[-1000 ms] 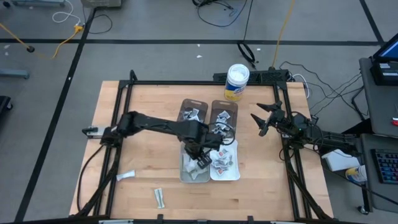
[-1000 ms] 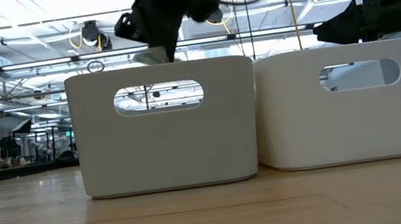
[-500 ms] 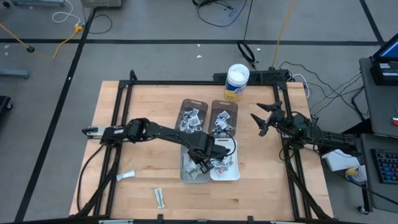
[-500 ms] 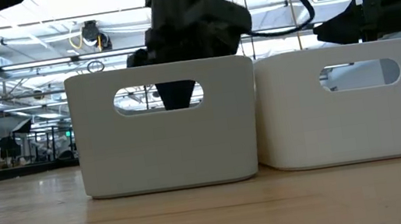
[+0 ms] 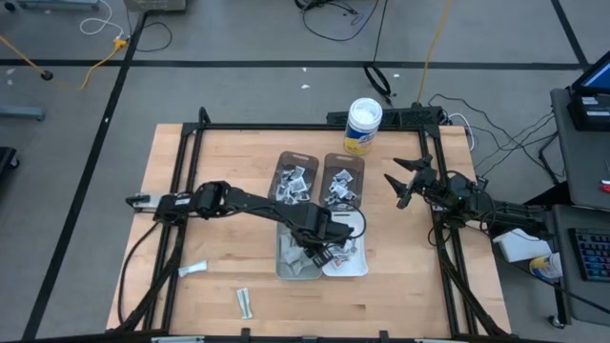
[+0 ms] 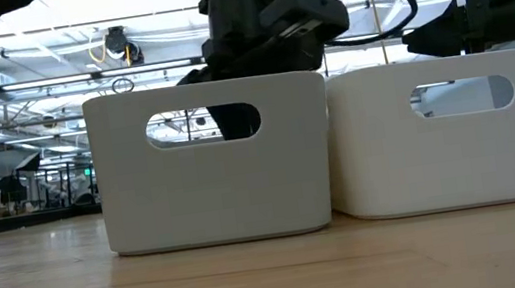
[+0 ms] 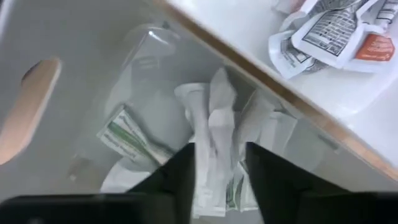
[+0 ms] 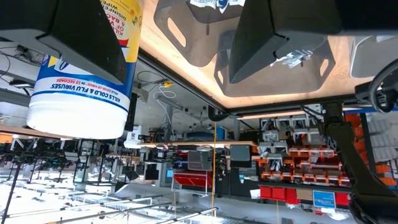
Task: Pick & Place First Aid Supplies
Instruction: Put the green pad into the gray bin
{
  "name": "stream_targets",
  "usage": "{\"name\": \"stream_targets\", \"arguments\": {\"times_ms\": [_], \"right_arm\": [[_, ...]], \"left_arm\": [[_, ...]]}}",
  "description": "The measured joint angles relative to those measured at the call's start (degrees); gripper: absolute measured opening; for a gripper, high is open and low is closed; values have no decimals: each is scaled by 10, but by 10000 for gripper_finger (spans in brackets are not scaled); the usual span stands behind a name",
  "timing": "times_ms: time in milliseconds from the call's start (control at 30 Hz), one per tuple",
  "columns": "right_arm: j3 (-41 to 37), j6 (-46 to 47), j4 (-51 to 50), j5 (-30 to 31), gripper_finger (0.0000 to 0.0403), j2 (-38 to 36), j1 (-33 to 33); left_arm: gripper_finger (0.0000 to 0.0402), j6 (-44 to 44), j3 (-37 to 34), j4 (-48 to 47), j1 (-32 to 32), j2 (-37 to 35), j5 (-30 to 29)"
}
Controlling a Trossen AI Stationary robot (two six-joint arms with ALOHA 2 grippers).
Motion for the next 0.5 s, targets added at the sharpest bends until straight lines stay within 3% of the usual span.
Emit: {"name": "stream_targets", "arguments": {"times_ms": [267, 500], "right_arm": [[0, 0, 0, 0, 279, 0, 0], [0, 0, 0, 0, 279, 0, 0]], "left_arm": [[269, -13, 0, -6, 0, 0, 10], [318, -72, 0, -21, 0, -28, 16]]}}
